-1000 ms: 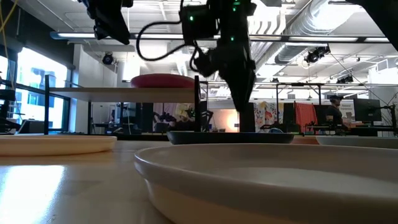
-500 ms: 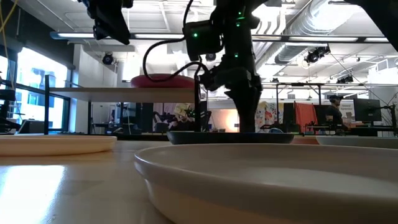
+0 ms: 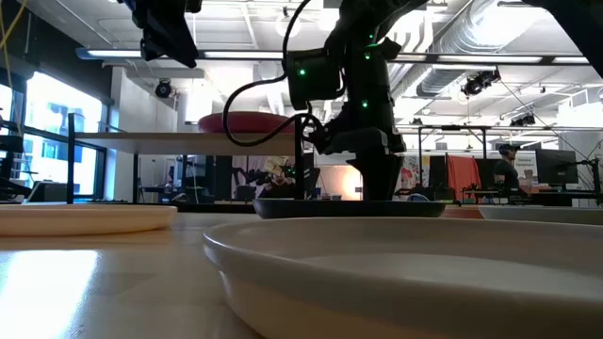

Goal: Place and stack plates onto a shelf
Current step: Stack the black plate on top of the brown plate on the shelf

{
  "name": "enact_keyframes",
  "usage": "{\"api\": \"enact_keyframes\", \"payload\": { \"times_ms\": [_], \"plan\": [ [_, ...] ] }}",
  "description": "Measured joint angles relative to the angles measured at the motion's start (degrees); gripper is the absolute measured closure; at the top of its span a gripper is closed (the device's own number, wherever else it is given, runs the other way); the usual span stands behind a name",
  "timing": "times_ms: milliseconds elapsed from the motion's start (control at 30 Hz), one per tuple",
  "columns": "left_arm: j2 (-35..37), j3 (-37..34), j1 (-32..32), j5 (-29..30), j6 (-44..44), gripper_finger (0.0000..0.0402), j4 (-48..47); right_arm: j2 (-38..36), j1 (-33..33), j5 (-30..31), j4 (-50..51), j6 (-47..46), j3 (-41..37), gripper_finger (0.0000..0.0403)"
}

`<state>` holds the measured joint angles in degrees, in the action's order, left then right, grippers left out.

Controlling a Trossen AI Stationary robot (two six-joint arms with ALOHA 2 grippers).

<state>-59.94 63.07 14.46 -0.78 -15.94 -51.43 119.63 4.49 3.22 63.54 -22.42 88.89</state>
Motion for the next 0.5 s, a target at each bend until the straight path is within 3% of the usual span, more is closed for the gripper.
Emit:
{"api": "enact_keyframes", "payload": {
  "times_ms": [300,500],
  "plan": [
    [0.0,0.0,0.0,0.0,0.01,0.0303,0.36,0.0,0.0,-1.84,-2.11,-0.1,-0.76,0.0306],
    [0.0,0.0,0.0,0.0,0.02,0.0303,0.34,-0.01,0.14,-1.99,-2.07,-0.49,-0.75,0.0376]
  ]
}}
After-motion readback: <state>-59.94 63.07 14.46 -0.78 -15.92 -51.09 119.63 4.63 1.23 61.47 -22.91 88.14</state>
